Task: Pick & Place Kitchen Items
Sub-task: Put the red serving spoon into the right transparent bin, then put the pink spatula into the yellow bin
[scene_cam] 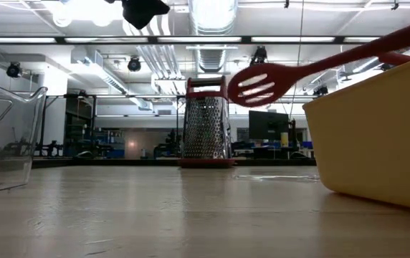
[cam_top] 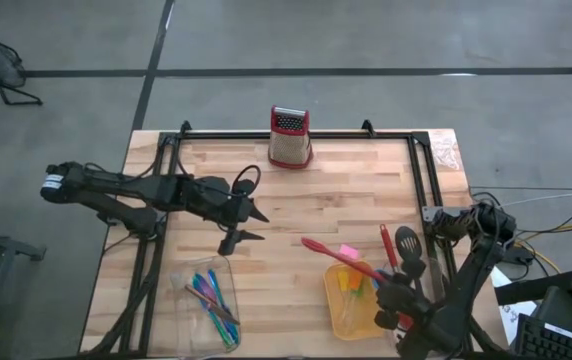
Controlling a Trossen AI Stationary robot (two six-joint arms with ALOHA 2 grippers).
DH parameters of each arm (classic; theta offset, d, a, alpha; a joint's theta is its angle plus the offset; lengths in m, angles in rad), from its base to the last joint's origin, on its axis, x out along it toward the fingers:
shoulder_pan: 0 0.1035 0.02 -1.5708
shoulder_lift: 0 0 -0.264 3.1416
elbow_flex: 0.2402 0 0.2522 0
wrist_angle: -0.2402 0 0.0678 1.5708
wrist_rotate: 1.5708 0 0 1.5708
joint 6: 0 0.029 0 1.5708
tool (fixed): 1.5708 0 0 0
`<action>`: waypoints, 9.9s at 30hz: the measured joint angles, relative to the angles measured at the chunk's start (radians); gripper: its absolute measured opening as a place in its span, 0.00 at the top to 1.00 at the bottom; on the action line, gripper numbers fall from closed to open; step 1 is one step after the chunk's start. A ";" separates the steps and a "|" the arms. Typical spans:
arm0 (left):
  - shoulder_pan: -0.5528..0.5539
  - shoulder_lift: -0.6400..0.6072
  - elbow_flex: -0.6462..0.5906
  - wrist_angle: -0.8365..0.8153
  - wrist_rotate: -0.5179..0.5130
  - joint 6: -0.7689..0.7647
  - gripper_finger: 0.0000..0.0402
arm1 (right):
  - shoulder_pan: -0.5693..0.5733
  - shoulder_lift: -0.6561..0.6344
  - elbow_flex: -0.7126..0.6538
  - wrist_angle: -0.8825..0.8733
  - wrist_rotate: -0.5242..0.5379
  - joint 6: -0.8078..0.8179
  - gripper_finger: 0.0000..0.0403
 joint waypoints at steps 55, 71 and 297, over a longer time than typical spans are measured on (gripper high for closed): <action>-0.036 0.347 -0.126 1.140 0.206 -0.005 0.46 | 0.005 -0.040 0.007 0.019 0.554 0.161 0.84; -0.037 0.344 -0.118 1.215 0.216 -0.043 0.73 | 0.003 -0.040 0.007 0.035 0.491 0.172 0.84; 0.108 0.859 0.137 0.460 -0.002 0.181 1.00 | 0.140 -0.114 0.011 0.086 0.366 0.132 0.83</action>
